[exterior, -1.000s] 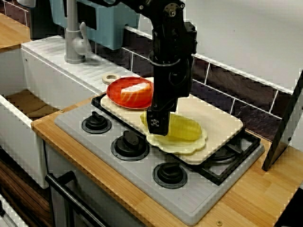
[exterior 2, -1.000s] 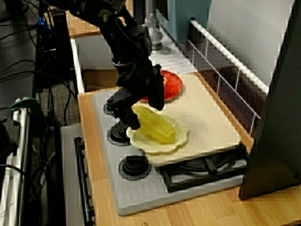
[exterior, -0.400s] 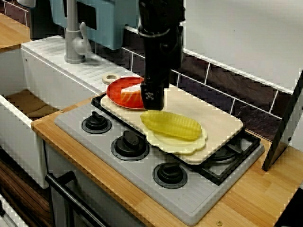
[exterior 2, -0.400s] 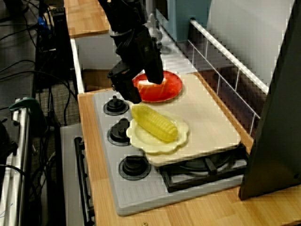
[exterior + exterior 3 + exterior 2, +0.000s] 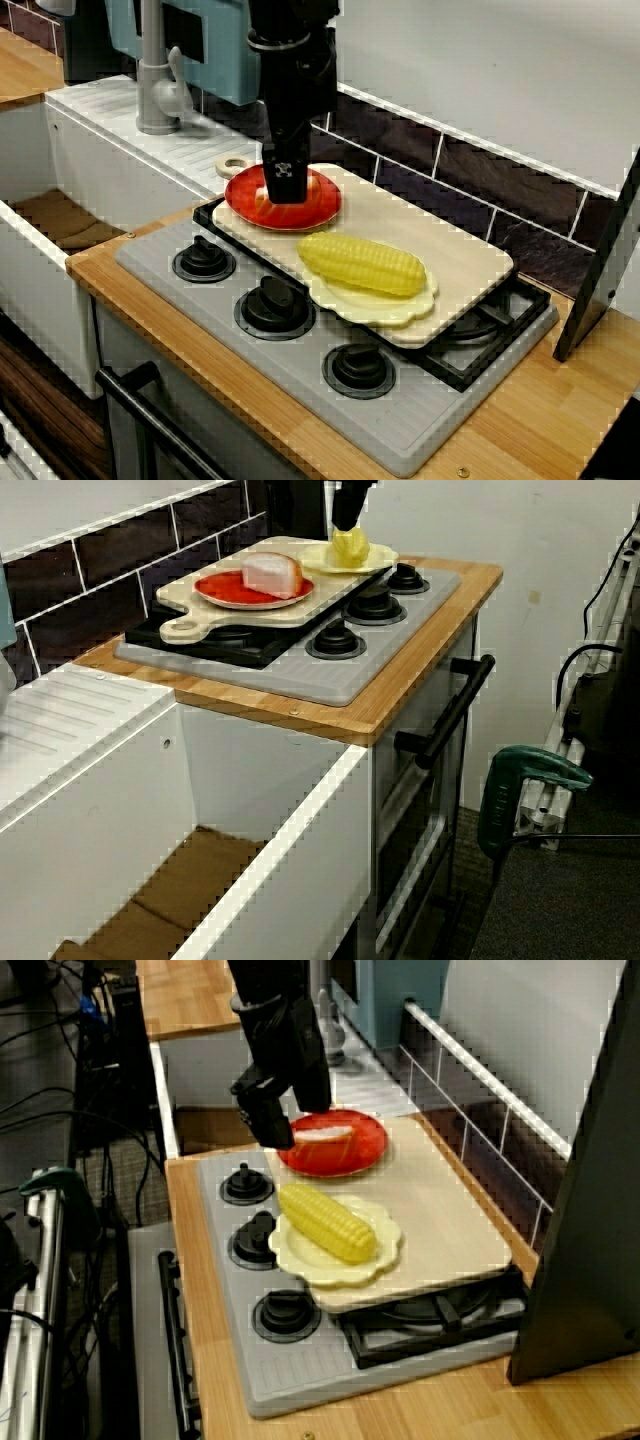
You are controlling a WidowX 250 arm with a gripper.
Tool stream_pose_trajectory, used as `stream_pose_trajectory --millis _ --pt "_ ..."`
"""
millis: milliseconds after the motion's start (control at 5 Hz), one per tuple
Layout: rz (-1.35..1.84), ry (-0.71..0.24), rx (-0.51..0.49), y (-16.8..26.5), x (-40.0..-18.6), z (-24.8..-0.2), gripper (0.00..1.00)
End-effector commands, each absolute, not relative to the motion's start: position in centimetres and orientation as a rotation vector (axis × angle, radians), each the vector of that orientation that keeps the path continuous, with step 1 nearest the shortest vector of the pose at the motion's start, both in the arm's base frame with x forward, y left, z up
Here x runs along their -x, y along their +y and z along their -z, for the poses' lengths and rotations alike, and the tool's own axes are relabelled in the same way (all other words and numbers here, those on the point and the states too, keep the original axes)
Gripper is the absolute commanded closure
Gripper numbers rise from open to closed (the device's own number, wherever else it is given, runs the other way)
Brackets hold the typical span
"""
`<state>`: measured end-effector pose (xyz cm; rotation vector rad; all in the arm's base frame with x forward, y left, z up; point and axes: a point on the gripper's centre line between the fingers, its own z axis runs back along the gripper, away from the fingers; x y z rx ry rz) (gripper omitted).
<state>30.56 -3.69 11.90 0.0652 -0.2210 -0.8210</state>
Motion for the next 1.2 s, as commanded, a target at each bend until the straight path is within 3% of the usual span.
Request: stream_pose_trajectory --millis 0,400,800,1000 --pt "0.578 -0.247 -0.101 -4.1 -31.1 -12.5 0.00" --pt "0.497 -0.250 -0.078 -3.7 -32.6 -12.8 0.00" --pt "0.462 -0.242 -0.074 -3.4 -31.7 -11.8 0.00" --pt "0.437 -0.226 -0.082 -2.3 -33.5 -12.3 0.00"
